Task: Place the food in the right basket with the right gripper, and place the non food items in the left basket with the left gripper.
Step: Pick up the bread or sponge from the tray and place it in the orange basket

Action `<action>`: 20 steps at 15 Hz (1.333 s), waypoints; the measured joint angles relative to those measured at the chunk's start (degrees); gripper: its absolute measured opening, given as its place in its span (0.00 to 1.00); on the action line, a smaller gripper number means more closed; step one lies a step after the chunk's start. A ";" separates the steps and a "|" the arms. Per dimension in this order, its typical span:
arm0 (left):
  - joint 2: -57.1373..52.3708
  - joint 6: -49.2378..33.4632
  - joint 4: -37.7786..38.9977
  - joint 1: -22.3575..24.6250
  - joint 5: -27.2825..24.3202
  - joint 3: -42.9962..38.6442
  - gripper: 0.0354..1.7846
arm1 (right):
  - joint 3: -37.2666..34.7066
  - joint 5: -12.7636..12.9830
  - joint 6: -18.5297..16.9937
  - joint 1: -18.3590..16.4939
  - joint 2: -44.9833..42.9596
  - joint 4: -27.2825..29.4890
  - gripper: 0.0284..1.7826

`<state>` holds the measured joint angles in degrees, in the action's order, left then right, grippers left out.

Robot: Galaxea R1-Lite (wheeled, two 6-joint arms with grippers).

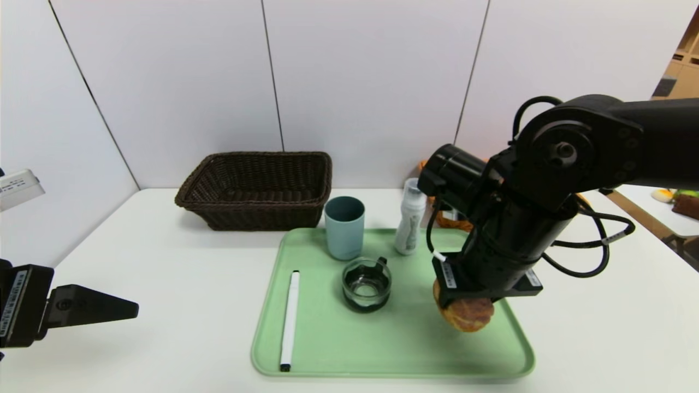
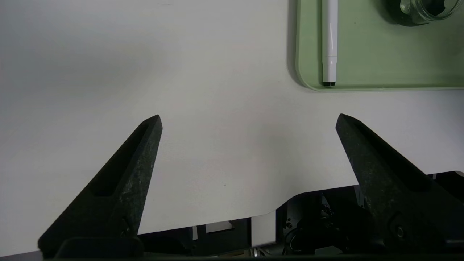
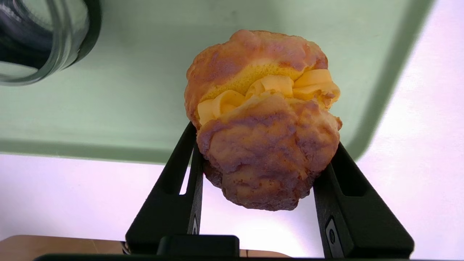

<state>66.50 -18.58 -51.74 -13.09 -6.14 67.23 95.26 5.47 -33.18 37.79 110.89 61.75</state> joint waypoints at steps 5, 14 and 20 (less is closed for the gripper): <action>-0.35 -0.18 0.00 0.00 0.00 0.00 0.94 | 0.27 4.69 0.69 -5.39 -5.24 -0.41 0.46; -0.44 0.01 0.00 0.00 -0.24 -0.09 0.94 | 6.64 6.24 1.21 -25.53 -3.47 -30.03 0.46; -0.57 0.28 0.00 -0.10 -0.13 -0.12 0.94 | 9.07 6.21 4.06 -34.24 9.84 -48.19 0.46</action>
<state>65.93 -18.30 -51.74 -13.19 -6.28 67.11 104.33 11.68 -29.12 3.55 120.72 13.56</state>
